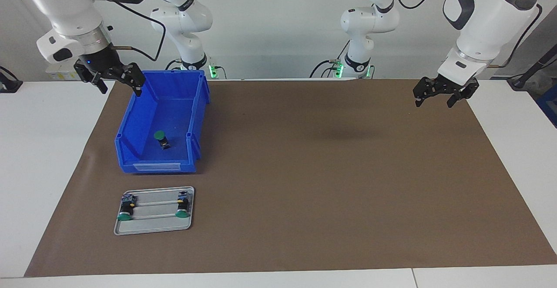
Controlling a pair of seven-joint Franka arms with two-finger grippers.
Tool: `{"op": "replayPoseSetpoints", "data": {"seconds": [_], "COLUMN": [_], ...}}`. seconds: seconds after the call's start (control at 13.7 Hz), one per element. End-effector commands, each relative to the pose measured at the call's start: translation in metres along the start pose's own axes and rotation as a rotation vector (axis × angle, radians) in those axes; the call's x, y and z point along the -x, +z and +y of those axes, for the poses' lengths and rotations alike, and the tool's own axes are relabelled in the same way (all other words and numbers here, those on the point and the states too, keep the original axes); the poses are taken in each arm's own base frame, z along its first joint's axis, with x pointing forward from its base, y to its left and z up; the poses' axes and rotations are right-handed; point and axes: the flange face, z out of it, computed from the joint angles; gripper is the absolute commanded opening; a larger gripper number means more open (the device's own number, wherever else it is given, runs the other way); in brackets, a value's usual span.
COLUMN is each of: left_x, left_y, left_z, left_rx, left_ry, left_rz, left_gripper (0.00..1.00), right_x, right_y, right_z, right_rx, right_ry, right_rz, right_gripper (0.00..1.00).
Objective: Place and press button with both arms
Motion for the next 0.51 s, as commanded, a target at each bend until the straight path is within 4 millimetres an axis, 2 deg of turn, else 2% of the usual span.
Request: {"op": "replayPoseSetpoints", "data": {"seconds": [0.0,0.44], "left_x": [0.0077,0.0079], "left_y": [-0.0016,-0.0014], "left_z": [-0.0004,-0.0004], "left_rx": [-0.020,-0.020], "left_ry": [-0.002,-0.002], "left_rz": [0.011,0.010], "left_gripper": [1.00,1.00], "right_x": [0.0117,0.0131], "right_y": [-0.0003,-0.0017], "right_z": [-0.0047,-0.0029], "right_rx": [-0.004,-0.004], "right_ry": [-0.032,-0.026], "right_rz": [-0.029,-0.033], "right_gripper": [0.99,0.99]}}
